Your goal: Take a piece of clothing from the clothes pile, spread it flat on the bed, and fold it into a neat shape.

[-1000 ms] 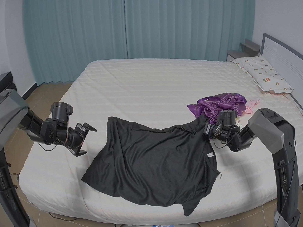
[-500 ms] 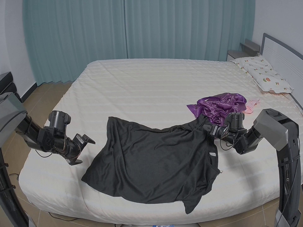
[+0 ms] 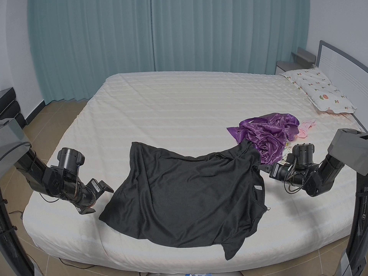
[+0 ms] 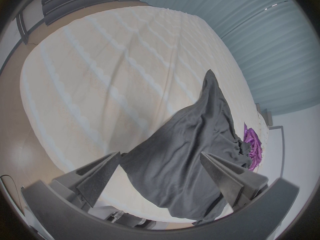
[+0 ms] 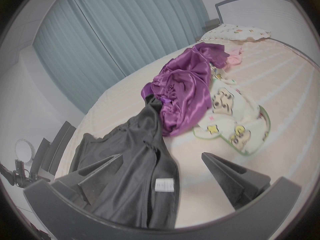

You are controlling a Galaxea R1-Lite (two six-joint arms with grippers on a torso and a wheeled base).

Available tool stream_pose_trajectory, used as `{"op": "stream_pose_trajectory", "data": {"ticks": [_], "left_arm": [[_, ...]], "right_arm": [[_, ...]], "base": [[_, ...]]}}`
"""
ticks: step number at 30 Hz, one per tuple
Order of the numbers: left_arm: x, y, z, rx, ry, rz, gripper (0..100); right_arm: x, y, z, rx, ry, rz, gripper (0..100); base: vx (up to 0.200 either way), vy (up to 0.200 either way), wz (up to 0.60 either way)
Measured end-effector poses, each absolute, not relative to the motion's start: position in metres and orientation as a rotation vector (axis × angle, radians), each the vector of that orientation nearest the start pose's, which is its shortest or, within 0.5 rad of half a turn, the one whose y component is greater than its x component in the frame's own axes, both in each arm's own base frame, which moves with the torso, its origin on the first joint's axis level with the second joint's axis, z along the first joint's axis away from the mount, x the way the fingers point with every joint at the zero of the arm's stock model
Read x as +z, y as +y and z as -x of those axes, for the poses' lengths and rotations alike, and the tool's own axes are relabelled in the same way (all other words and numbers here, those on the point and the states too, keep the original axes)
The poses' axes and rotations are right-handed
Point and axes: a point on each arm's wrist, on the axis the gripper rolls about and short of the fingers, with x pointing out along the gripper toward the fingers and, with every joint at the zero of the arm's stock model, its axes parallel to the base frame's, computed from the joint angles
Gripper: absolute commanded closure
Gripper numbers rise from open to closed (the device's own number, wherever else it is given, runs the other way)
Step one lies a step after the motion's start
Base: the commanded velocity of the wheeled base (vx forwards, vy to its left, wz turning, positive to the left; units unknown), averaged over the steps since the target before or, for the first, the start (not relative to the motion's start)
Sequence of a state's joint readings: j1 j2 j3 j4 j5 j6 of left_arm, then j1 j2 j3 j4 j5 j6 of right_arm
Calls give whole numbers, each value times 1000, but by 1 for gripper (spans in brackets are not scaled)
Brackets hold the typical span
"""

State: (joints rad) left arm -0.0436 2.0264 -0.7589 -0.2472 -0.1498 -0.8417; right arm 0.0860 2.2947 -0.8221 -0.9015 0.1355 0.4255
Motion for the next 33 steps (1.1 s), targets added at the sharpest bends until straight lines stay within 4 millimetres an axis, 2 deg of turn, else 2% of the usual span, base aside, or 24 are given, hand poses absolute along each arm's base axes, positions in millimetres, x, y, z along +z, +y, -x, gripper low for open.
{"op": "stream_pose_trajectory", "data": {"ticks": [11, 19, 25, 26, 33], "left_arm": [[12, -25, -309, 278, 1016, 720, 0], [-8, -38, -311, 311, 999, 655, 0], [-15, -41, -313, 314, 1014, 649, 0], [-16, -41, -313, 314, 1015, 649, 100], [-19, -42, -310, 322, 1034, 641, 100]], "right_arm": [[-9, 41, -316, 111, 666, -471, 0], [-14, 43, -290, 133, 719, -479, 0], [-16, 51, -277, 157, 746, -480, 0], [-16, 52, -275, 160, 750, -482, 0], [-19, 70, -264, 208, 791, -485, 0]], "base": [[0, 0, 0], [0, 0, 0], [0, 0, 0], [0, 0, 0], [0, 0, 0]]}}
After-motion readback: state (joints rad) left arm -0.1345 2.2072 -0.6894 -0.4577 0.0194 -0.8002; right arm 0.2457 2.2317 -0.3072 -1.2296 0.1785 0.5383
